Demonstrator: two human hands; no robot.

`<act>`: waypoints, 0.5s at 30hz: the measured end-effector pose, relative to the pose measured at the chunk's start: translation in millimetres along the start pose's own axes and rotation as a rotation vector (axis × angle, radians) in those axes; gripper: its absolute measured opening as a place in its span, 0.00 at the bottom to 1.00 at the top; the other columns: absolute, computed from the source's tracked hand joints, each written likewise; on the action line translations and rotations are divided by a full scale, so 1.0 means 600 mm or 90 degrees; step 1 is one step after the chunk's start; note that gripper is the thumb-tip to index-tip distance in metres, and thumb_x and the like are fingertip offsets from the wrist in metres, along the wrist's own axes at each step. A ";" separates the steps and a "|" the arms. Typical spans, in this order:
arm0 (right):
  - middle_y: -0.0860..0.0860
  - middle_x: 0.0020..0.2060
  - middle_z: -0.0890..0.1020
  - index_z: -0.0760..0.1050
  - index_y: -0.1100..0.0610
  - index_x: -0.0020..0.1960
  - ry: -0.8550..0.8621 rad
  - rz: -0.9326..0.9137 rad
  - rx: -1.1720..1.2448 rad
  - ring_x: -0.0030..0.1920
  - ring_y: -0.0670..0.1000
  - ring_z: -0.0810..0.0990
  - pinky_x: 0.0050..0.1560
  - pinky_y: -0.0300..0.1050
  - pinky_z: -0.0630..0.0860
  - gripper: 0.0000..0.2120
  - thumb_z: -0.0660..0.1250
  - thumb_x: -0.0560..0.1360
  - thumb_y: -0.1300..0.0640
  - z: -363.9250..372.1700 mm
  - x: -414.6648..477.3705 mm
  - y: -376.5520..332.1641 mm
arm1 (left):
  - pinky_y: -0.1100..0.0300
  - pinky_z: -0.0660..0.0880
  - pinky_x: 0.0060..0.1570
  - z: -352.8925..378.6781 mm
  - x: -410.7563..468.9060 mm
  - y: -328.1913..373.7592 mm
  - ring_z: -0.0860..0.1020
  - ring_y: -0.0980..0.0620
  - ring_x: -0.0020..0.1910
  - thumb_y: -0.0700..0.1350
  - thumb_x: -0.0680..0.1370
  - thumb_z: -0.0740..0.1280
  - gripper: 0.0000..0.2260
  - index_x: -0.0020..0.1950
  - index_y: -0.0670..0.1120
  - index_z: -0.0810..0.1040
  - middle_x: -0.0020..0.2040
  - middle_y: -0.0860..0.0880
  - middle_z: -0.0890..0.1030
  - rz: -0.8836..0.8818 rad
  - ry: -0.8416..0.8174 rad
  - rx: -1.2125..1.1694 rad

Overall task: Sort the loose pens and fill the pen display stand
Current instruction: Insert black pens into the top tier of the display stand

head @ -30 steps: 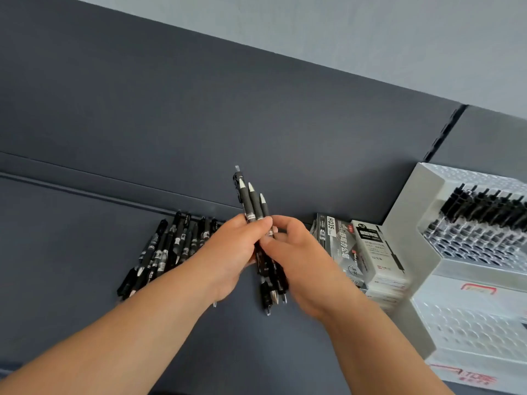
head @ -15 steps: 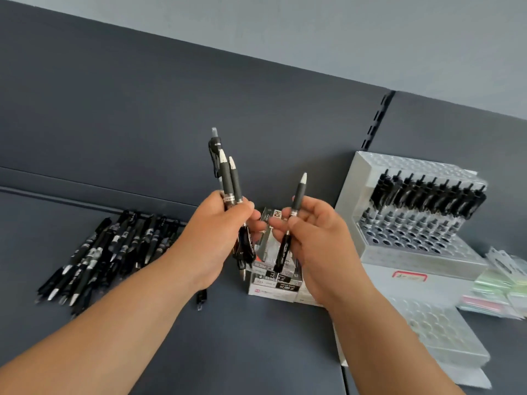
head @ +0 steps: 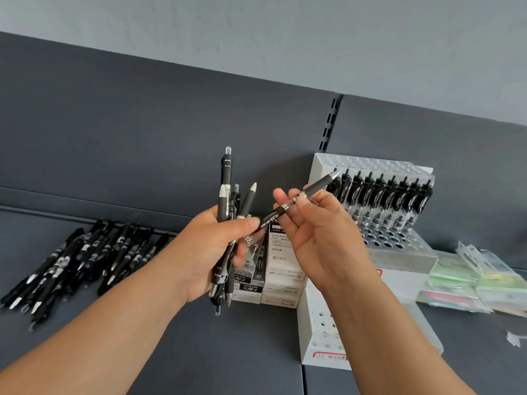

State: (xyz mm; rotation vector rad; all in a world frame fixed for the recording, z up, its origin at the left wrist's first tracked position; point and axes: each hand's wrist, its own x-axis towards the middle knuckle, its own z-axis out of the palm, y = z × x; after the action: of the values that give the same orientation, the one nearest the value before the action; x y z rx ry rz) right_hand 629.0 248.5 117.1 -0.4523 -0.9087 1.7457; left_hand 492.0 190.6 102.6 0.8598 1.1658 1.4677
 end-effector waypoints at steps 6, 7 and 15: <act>0.47 0.54 0.78 0.69 0.50 0.60 0.142 -0.126 -0.381 0.50 0.41 0.79 0.46 0.37 0.76 0.14 0.66 0.76 0.61 -0.006 0.002 0.016 | 0.63 0.67 0.24 -0.020 0.002 0.013 0.68 0.55 0.23 0.40 0.76 0.68 0.05 0.43 0.44 0.73 0.35 0.46 0.82 0.052 0.115 0.013; 0.45 0.55 0.75 0.67 0.48 0.60 0.160 -0.164 -0.446 0.47 0.37 0.77 0.45 0.32 0.74 0.16 0.66 0.76 0.60 -0.005 0.001 0.020 | 0.62 0.67 0.24 -0.025 0.001 0.014 0.68 0.55 0.24 0.40 0.76 0.68 0.05 0.43 0.44 0.73 0.35 0.46 0.82 0.067 0.135 0.019; 0.50 0.59 0.73 0.78 0.54 0.60 -0.083 -0.469 -0.994 0.54 0.51 0.75 0.51 0.39 0.72 0.16 0.68 0.74 0.64 0.035 0.012 0.073 | 0.59 0.68 0.27 -0.048 -0.014 0.025 0.70 0.53 0.25 0.41 0.76 0.68 0.04 0.45 0.44 0.74 0.37 0.45 0.82 0.157 0.196 0.106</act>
State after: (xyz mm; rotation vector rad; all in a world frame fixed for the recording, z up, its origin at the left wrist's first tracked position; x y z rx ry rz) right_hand 584.3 241.6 98.4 -0.8053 -2.0993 0.1279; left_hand 462.9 175.9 109.6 0.9392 1.4663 1.7686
